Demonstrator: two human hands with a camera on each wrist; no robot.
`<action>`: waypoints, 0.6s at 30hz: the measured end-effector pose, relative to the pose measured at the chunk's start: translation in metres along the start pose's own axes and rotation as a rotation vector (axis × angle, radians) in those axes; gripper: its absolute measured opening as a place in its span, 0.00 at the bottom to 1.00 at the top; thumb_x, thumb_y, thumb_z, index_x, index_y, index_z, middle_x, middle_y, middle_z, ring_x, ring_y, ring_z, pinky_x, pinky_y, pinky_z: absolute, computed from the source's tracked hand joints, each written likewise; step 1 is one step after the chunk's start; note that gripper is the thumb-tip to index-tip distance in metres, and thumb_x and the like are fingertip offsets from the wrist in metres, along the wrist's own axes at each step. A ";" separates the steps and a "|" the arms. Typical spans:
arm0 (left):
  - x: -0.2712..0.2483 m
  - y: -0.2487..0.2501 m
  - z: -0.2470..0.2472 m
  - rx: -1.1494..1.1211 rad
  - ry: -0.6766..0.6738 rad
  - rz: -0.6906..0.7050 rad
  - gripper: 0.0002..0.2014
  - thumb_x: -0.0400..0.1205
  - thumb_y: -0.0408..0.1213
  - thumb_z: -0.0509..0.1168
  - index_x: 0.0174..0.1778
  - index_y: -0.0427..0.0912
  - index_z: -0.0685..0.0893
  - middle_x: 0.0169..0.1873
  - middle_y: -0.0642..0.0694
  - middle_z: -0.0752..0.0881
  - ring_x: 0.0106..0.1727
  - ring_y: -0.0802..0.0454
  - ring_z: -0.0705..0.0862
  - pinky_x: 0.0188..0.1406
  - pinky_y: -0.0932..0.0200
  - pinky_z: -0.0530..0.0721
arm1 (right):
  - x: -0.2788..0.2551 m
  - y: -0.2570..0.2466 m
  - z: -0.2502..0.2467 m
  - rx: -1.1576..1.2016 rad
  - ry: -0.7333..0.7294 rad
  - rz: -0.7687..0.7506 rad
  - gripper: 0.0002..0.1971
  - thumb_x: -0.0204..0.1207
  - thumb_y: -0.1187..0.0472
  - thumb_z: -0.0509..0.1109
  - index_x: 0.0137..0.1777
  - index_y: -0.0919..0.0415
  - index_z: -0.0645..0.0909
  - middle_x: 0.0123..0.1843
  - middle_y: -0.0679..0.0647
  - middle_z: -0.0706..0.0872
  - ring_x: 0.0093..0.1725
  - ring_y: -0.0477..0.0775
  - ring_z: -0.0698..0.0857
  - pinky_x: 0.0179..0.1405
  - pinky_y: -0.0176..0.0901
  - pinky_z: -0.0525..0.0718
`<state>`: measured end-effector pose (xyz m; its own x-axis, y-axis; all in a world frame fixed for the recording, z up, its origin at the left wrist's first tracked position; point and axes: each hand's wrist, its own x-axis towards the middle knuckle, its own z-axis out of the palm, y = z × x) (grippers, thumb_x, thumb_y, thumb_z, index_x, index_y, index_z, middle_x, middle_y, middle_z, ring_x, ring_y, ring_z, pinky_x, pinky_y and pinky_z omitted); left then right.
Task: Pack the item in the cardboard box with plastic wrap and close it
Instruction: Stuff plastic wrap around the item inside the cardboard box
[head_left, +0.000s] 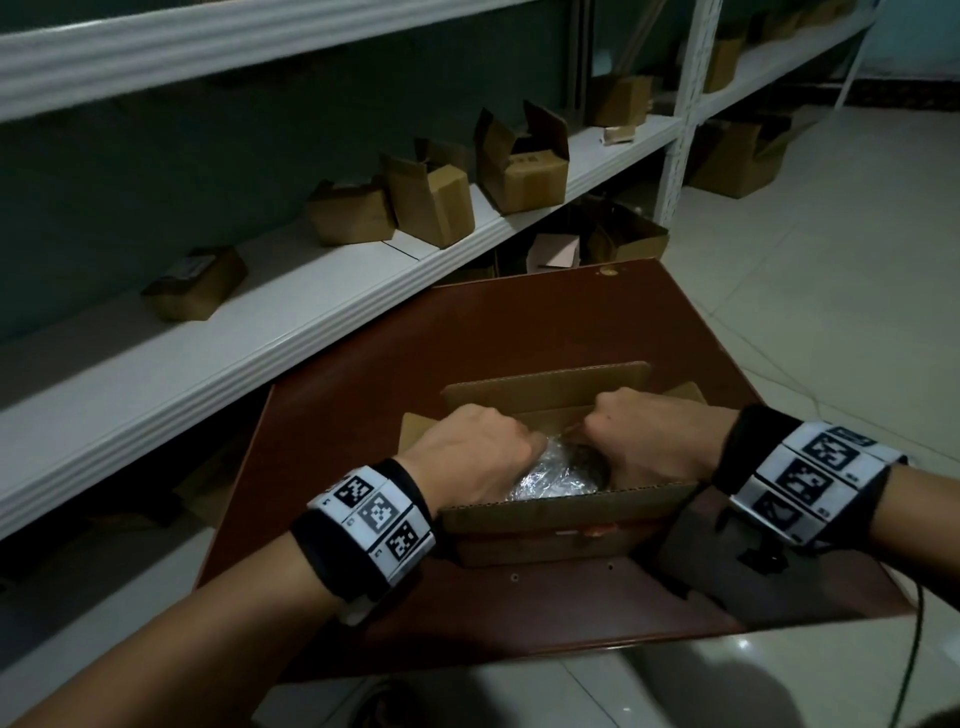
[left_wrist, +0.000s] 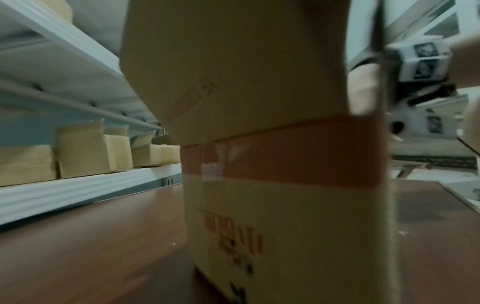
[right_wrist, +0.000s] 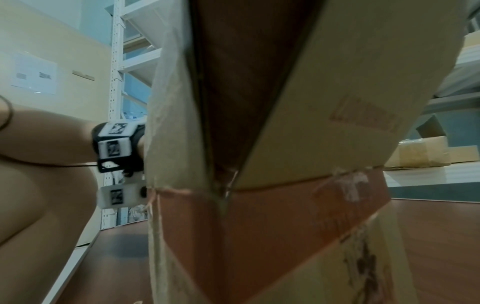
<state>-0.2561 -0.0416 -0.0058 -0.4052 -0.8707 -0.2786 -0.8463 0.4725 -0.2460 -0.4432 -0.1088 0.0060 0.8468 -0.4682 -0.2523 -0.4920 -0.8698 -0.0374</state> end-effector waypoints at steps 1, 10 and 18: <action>-0.002 0.000 0.001 -0.017 -0.003 -0.012 0.06 0.88 0.35 0.61 0.60 0.44 0.78 0.46 0.48 0.84 0.38 0.45 0.80 0.36 0.49 0.80 | 0.000 -0.001 -0.001 0.002 0.003 -0.006 0.19 0.79 0.54 0.71 0.29 0.49 0.66 0.31 0.44 0.74 0.28 0.38 0.72 0.22 0.26 0.65; -0.003 -0.009 0.004 -0.178 0.003 -0.037 0.09 0.86 0.42 0.67 0.61 0.50 0.79 0.51 0.51 0.83 0.44 0.51 0.82 0.38 0.54 0.76 | 0.004 0.000 -0.005 0.049 -0.034 0.020 0.20 0.77 0.50 0.74 0.29 0.47 0.68 0.32 0.42 0.75 0.30 0.40 0.75 0.25 0.29 0.68; -0.014 -0.029 -0.017 -0.386 0.027 -0.035 0.12 0.77 0.51 0.79 0.46 0.54 0.83 0.41 0.58 0.86 0.44 0.57 0.86 0.40 0.57 0.83 | 0.002 0.003 -0.008 0.093 -0.041 0.024 0.16 0.79 0.52 0.73 0.32 0.46 0.72 0.34 0.43 0.77 0.31 0.39 0.75 0.26 0.30 0.70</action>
<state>-0.2315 -0.0454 0.0211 -0.3786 -0.8909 -0.2509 -0.9255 0.3612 0.1139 -0.4408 -0.1134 0.0135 0.8263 -0.4803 -0.2940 -0.5305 -0.8392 -0.1200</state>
